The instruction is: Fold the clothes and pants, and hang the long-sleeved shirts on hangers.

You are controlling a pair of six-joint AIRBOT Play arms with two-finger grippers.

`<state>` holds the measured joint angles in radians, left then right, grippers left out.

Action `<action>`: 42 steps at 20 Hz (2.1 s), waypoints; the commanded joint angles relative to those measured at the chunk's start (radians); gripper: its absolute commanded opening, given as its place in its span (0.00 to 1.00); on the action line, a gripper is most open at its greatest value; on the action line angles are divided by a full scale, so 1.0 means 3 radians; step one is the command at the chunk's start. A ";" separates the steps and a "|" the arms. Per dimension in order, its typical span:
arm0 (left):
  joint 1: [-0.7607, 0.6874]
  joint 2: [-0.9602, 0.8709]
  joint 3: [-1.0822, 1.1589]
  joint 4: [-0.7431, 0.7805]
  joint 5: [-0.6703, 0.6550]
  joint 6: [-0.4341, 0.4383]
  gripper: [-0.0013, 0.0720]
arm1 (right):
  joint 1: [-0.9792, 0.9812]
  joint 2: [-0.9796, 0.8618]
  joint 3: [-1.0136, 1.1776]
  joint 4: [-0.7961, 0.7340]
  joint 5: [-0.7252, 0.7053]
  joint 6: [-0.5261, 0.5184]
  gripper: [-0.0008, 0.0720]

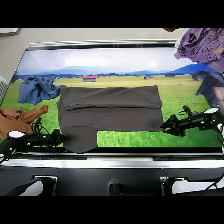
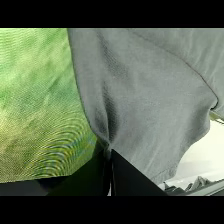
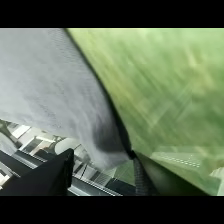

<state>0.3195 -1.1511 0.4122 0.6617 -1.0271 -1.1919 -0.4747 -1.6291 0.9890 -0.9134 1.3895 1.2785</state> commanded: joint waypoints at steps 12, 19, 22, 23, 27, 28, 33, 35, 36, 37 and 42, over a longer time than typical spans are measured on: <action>-0.0003 0.0369 0.0443 0.0738 -0.0776 -0.0252 0.04 | 0.0164 0.0626 -0.0071 -0.0261 -0.0010 0.0069 0.05; -0.0011 0.1433 0.0422 0.1052 -0.1232 -0.0731 0.04 | 0.0164 0.1548 -0.0264 -0.0654 0.0234 0.0467 0.05; -0.0029 0.1420 0.0455 0.0991 -0.1074 -0.0771 0.04 | 0.0164 0.1704 -0.0280 -0.0627 0.0043 0.0479 0.05; -0.0051 0.1361 0.0488 0.0952 -0.0968 -0.0765 0.04 | 0.0165 0.1685 -0.0280 -0.0546 -0.0076 0.0479 0.05; -0.0299 0.0851 0.0825 0.0900 -0.0496 -0.0739 0.04 | 0.0165 0.1446 -0.0259 -0.0305 -0.0446 0.0334 0.05; -0.0357 0.0679 0.0950 0.0899 -0.0418 -0.0738 0.04 | 0.0165 0.1366 -0.0228 -0.0245 -0.0483 0.0273 0.05; -0.0468 -0.0290 0.1752 0.0902 -0.0291 -0.0661 0.04 | 0.0434 0.0999 0.0112 -0.0239 -0.0852 0.0104 0.05; -0.0468 -0.0613 0.2065 0.0900 -0.0299 -0.0654 0.04 | 0.0633 0.0821 0.0320 -0.0507 -0.1062 0.0276 0.05; -0.0468 -0.0754 0.2210 0.0899 -0.0300 -0.0654 0.04 | 0.0701 0.0729 0.0429 -0.0624 -0.1109 0.0359 0.05; -0.0469 -0.0895 0.2360 0.0899 -0.0300 -0.0654 0.04 | 0.0757 0.0617 0.0553 -0.0689 -0.1113 0.0392 0.05; -0.0518 -0.1485 0.3035 0.0899 -0.0390 -0.0656 0.04 | 0.0917 0.0099 0.1122 -0.0744 -0.1076 0.0492 0.05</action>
<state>0.1715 -1.4960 1.2091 0.9310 -1.1259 -1.3899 -0.2291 -1.5192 1.2354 -1.1049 1.0767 1.3941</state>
